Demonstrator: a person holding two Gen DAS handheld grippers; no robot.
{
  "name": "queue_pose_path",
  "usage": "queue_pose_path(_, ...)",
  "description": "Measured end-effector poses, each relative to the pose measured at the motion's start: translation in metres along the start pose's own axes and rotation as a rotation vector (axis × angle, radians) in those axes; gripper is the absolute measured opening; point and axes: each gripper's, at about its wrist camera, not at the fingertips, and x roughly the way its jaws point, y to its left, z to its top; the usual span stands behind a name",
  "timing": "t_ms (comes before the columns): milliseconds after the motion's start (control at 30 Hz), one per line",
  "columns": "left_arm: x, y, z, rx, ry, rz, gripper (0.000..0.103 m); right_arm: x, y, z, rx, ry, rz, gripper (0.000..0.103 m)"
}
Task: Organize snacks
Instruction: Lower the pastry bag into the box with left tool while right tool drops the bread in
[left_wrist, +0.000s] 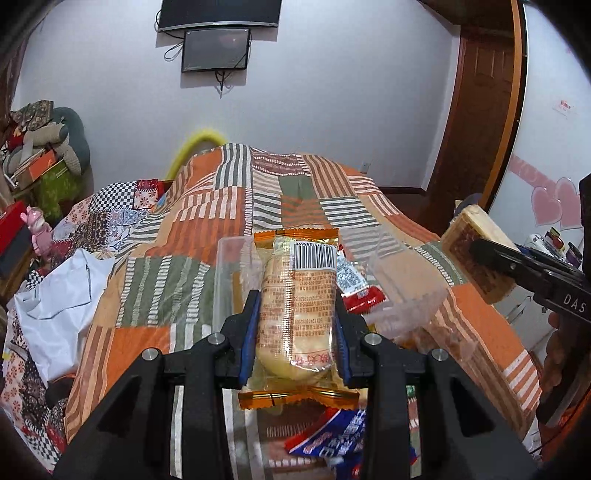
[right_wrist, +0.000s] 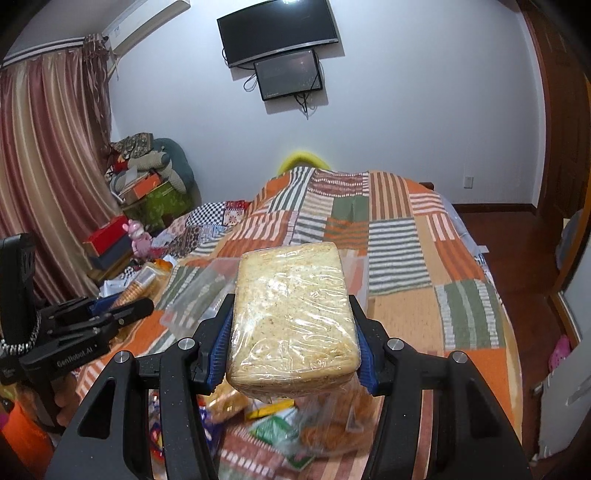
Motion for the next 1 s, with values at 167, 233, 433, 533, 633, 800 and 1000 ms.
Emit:
queue_pose_path(167, 0.017, 0.002, 0.009, -0.023, 0.008, 0.003, 0.035, 0.015, -0.002, 0.005, 0.001, 0.002, -0.007, 0.052)
queue_pose_path(233, 0.026, 0.004, 0.012, -0.036, 0.02, 0.002, 0.035, 0.02, -0.004, 0.006, 0.006, 0.005, -0.009, 0.052)
queue_pose_path(433, 0.05, 0.008, 0.015, -0.039, 0.053, 0.011, 0.035, 0.038, -0.013, 0.004, 0.016, 0.036, -0.015, 0.052)
queue_pose_path(533, 0.061, 0.01, 0.014, -0.039, 0.071, 0.014, 0.035, 0.048, -0.017, 0.002, 0.02, 0.059, -0.02, 0.052)
queue_pose_path(633, 0.071, 0.011, 0.012, -0.042, 0.089, 0.015, 0.035, 0.058, -0.021, 0.001, 0.021, 0.083, -0.027, 0.052)
queue_pose_path(800, 0.087, 0.015, 0.012, -0.054, 0.117, 0.016, 0.035, 0.073, -0.026, 0.0, 0.022, 0.117, -0.03, 0.052)
queue_pose_path(1000, 0.099, 0.017, 0.015, -0.053, 0.125, 0.032, 0.035, 0.081, -0.026, 0.003, 0.012, 0.129, -0.033, 0.052)
